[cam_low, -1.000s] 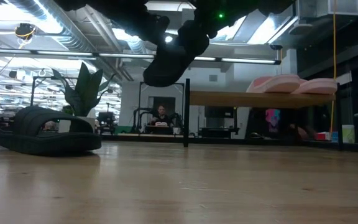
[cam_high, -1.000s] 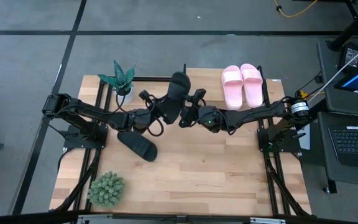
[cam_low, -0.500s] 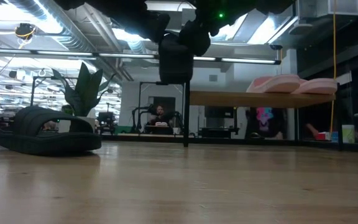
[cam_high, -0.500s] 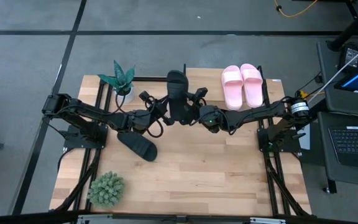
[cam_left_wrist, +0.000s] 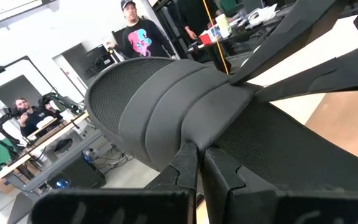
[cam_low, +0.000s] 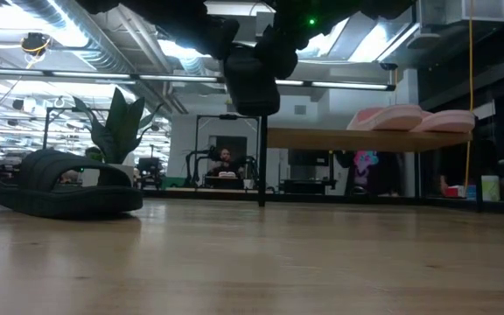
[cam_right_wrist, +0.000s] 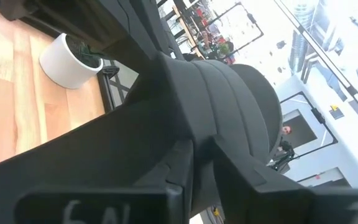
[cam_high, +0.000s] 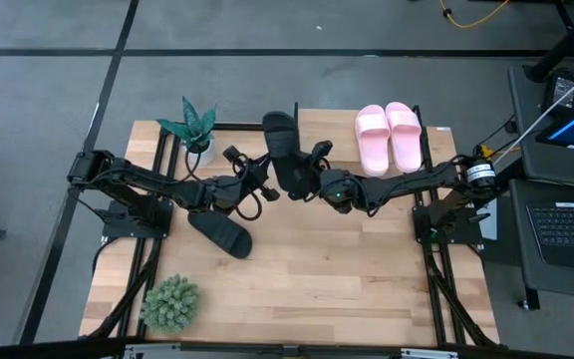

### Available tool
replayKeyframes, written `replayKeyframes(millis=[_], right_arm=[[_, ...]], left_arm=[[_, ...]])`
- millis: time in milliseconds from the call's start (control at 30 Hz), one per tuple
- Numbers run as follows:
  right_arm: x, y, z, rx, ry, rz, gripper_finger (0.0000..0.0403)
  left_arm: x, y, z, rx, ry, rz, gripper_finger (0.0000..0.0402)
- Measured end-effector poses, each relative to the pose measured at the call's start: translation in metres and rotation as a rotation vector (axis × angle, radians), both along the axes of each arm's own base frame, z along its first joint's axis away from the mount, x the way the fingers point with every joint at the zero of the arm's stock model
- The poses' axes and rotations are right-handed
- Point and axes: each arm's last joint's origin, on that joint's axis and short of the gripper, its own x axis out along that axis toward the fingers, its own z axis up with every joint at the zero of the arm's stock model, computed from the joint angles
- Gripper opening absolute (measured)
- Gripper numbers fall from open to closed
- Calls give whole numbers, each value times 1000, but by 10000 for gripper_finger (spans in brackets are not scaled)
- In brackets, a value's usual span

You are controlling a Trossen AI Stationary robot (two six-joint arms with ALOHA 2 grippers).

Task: Pick and place slides into the shelf
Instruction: Put the top black slide on the shelf

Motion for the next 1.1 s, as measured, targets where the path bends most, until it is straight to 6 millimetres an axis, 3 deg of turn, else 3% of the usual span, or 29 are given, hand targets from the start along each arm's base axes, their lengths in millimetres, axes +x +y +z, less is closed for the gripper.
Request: replayKeyframes(millis=[633,1100], right_arm=[[0,0,0,-14,17,2,7],[0,0,1,-15,18,5,6]], left_arm=[[0,0,0,0,2,-3,4],[0,-3,1,19,24,-31,79]])
